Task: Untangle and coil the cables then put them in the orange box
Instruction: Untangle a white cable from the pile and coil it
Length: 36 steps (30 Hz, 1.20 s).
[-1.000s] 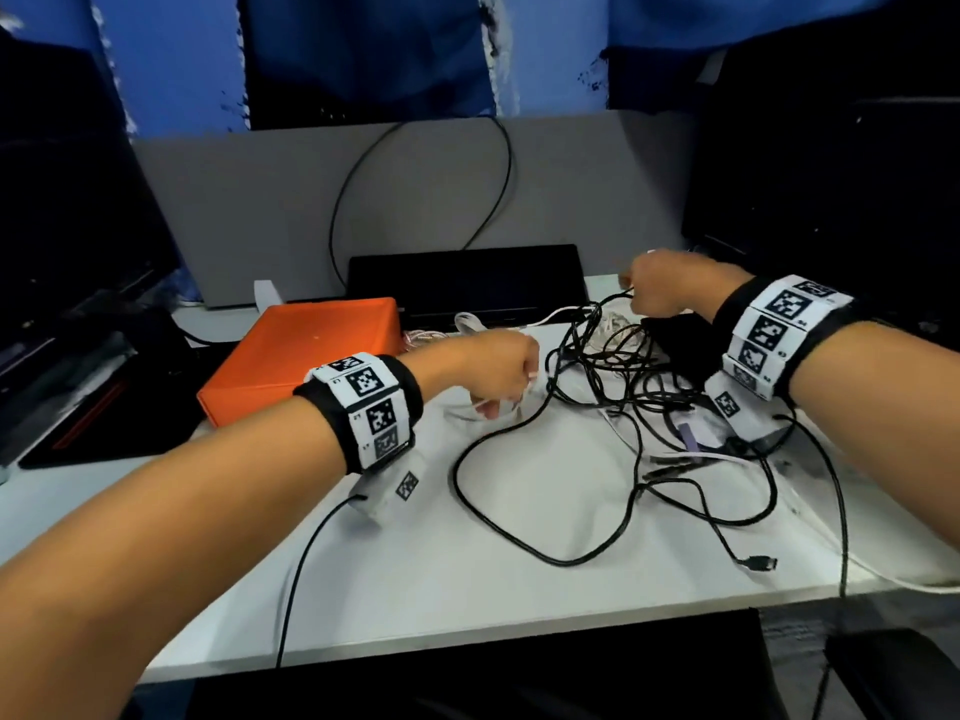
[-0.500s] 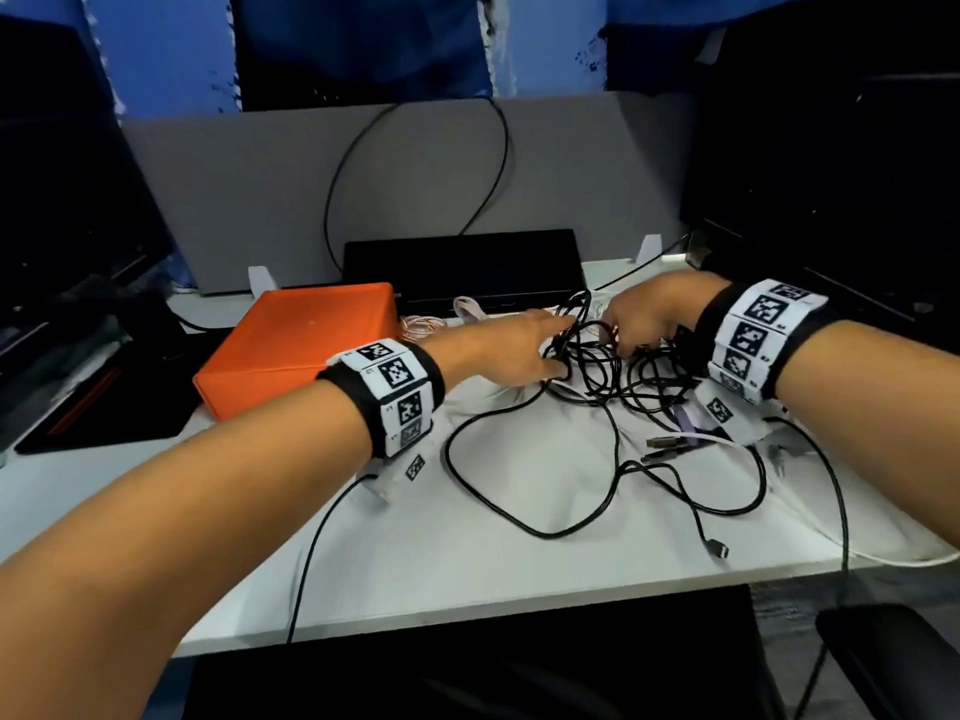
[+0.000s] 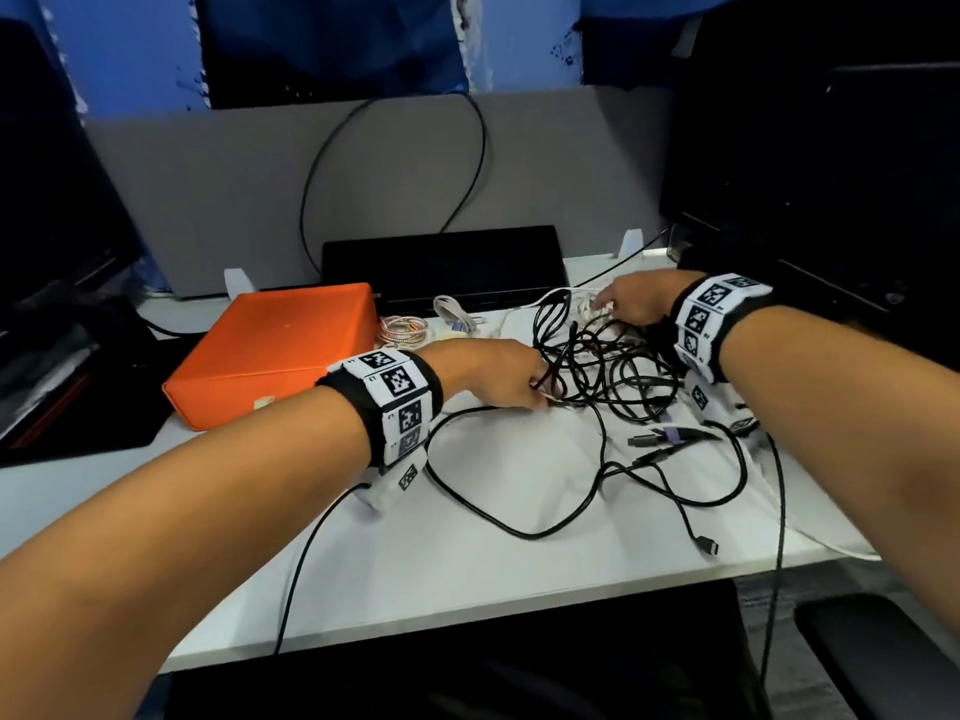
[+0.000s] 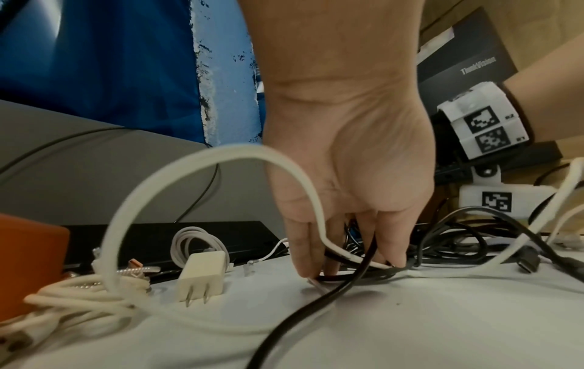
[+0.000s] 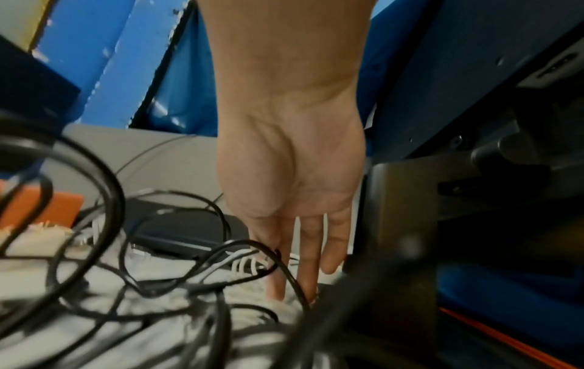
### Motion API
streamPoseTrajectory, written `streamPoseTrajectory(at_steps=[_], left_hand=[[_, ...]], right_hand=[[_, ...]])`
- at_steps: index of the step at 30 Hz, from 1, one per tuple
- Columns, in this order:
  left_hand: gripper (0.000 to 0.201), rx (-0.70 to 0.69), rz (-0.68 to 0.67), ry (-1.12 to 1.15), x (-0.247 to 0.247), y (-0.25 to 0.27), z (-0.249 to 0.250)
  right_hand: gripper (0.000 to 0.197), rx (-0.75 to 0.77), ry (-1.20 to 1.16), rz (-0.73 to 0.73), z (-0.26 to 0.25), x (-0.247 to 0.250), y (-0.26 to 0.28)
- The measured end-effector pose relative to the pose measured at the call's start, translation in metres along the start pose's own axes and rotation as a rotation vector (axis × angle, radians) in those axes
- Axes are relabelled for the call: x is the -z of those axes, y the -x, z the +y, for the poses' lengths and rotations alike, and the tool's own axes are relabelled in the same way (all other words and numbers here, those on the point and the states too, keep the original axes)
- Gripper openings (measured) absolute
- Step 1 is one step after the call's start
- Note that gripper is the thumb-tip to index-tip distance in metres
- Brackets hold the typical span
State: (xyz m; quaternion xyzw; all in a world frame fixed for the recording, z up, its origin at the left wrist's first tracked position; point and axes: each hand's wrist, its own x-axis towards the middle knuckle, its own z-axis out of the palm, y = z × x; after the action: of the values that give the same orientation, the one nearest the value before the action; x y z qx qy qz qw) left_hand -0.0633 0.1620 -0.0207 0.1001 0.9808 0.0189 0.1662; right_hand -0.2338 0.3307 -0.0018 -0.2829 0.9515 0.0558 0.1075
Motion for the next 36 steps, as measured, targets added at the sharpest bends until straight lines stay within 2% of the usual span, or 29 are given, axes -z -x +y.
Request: streamPoseTrajectory(at_steps=[4,6,9,12,14,15,17,18,21,23,25,27,28,30,31,32,33,34,35,36], left_hand=[[0.035,-0.017,-0.013,0.011,-0.002,-0.003,-0.005],[0.036,-0.016,-0.02,0.01,-0.002,-0.005,-0.006],[0.036,-0.036,-0.009,0.024,-0.002,-0.004,-0.006],[0.035,-0.06,-0.001,0.041,-0.004,-0.005,-0.009],[0.033,-0.066,0.002,0.047,-0.005,-0.008,-0.011],[0.032,-0.065,0.01,0.047,-0.006,-0.01,-0.011],[0.029,-0.068,0.047,0.055,-0.008,-0.016,-0.009],[0.027,-0.076,0.068,0.058,-0.009,-0.019,-0.007],[0.024,-0.107,0.107,0.075,-0.009,-0.024,0.0],[0.029,-0.137,0.151,0.073,-0.004,-0.022,0.003],[0.045,-0.131,0.195,0.061,0.013,-0.007,0.002],[0.049,-0.05,0.336,0.091,0.036,0.017,-0.004],[0.043,0.027,0.507,0.144,0.047,0.031,-0.008],[0.038,0.21,0.988,0.321,0.065,0.055,-0.019],[0.034,0.235,1.201,0.405,0.07,0.067,-0.023],[0.038,0.207,1.324,0.482,0.073,0.078,-0.028],[0.047,0.185,1.326,0.552,0.074,0.087,-0.029],[0.051,0.181,1.261,0.621,0.072,0.095,-0.03],[0.046,0.177,1.166,0.694,0.07,0.102,-0.03],[0.031,0.14,1.076,0.784,0.065,0.106,-0.031]], right_hand=[[0.055,-0.042,0.062,-0.006,-0.002,-0.008,-0.002],[0.057,-0.056,0.093,-0.058,-0.007,-0.008,-0.003],[0.043,-0.072,0.05,-0.132,-0.012,-0.008,-0.008],[0.025,-0.098,-0.129,-0.159,-0.02,0.0,-0.006],[0.028,-0.124,-0.124,-0.073,-0.021,0.012,-0.006],[0.037,-0.168,-0.136,0.003,-0.02,0.019,-0.008],[0.048,-0.211,-0.185,0.288,-0.018,0.033,-0.012],[0.045,-0.208,-0.233,0.416,-0.02,0.044,-0.007],[0.022,-0.152,-0.4,0.656,-0.034,0.073,0.01],[0.026,-0.092,-0.513,0.772,-0.043,0.094,0.019],[0.03,-0.033,-0.554,0.849,-0.052,0.11,0.032],[0.021,0.039,-0.521,0.829,-0.063,0.122,0.051],[0.02,0.075,-0.506,0.783,-0.068,0.126,0.062],[0.029,0.149,-0.484,0.693,-0.081,0.129,0.083],[0.032,0.183,-0.482,0.663,-0.089,0.13,0.092],[0.033,0.216,-0.481,0.643,-0.098,0.129,0.101],[0.034,0.251,-0.484,0.638,-0.107,0.127,0.11],[0.037,0.286,-0.499,0.642,-0.116,0.126,0.119],[0.041,0.321,-0.53,0.643,-0.125,0.124,0.129],[0.045,0.355,-0.575,0.637,-0.13,0.12,0.138]])
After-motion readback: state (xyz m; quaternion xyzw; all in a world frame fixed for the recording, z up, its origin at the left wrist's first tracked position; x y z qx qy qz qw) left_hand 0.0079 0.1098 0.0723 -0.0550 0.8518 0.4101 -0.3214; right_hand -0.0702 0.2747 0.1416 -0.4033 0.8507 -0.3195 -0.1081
